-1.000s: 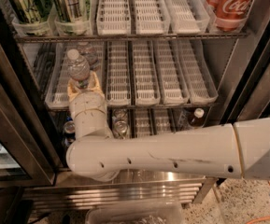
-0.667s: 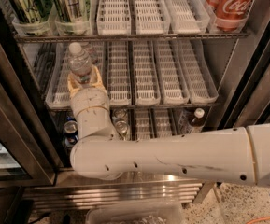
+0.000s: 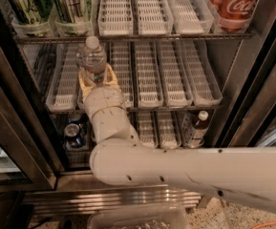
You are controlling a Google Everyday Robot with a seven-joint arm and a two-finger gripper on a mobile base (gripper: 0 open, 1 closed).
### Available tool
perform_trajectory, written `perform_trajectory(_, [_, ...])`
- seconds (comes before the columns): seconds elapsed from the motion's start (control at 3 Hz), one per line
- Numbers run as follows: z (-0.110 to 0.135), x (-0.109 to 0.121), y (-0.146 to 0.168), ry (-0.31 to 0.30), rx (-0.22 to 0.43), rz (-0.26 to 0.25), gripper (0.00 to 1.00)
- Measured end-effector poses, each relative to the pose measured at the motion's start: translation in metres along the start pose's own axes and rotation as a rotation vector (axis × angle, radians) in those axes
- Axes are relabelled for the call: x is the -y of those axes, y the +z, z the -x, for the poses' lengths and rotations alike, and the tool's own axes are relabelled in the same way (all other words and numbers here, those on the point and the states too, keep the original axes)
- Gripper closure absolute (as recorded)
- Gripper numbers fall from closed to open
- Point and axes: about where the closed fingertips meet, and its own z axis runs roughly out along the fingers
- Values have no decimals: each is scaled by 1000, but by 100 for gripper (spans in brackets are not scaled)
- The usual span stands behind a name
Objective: Pick water bottle from middle shelf of fridge
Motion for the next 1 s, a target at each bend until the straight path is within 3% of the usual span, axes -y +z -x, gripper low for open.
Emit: perform_trajectory(1.0, [11,115,-66,159,-125,82,100])
